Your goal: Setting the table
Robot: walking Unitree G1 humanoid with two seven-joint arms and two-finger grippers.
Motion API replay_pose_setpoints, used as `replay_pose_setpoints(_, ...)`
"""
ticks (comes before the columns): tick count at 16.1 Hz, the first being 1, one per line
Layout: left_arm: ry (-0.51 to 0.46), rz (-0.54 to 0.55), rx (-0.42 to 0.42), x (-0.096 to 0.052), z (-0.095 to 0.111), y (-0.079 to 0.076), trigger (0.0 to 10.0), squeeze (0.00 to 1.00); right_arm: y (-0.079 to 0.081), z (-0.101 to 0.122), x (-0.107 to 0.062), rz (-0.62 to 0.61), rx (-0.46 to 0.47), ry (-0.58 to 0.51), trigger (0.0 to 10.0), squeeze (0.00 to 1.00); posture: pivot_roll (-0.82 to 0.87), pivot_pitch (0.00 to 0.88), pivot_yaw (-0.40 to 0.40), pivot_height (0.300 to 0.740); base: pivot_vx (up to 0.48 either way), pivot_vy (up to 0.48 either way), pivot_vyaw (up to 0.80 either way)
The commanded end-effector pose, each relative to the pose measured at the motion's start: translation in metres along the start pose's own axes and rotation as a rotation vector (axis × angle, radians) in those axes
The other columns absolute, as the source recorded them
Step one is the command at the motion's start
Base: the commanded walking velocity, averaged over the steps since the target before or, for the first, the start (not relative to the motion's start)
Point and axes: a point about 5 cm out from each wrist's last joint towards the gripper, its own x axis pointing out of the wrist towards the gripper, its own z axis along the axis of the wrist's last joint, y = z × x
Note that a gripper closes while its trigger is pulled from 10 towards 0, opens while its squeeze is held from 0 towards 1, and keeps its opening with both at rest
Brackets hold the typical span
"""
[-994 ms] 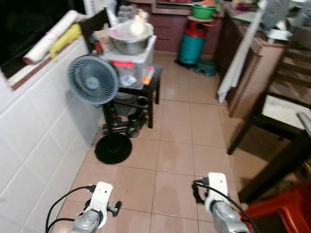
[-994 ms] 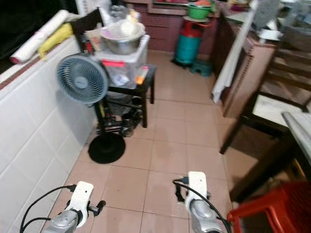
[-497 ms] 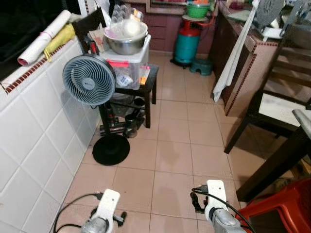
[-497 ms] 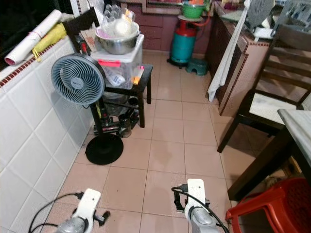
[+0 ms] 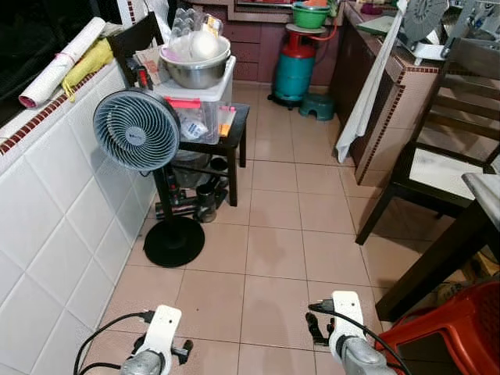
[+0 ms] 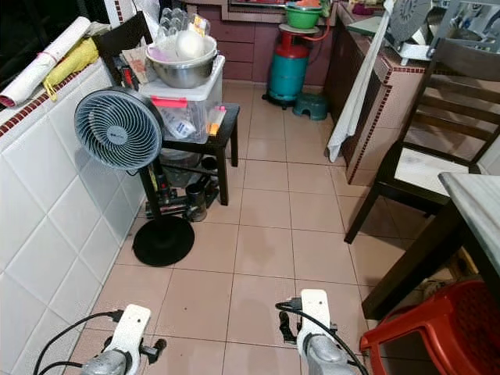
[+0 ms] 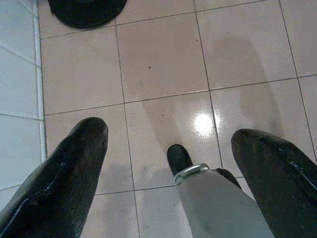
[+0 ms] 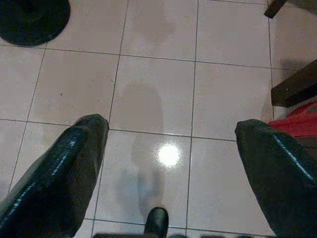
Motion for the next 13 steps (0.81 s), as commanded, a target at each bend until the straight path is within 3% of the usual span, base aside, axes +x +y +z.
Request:
replay_pose_setpoints(1,-0.006,0.009,-0.015,0.000,0.003,0.004,10.0,0.00,-0.001,-0.001,0.000,-0.014,0.031,0.020,10.0,0.00,0.04,0.000,-0.027,0.740,0.000,0.000,0.00)
replay_pose_setpoints(5,-0.015,0.008,-0.017,0.001,0.007,0.004,10.0,0.00,-0.002,-0.002,0.000,-0.022,0.040,0.027,10.0,0.00,0.03,0.000,-0.013,0.740,0.000,0.000,-0.51)
replay_pose_setpoints(13,-0.030,-0.012,-0.028,0.004,0.015,-0.001,10.0,0.00,-0.004,-0.005,-0.001,-0.021,0.029,0.041,10.0,0.00,0.02,0.000,-0.019,0.740,0.000,0.000,0.00)
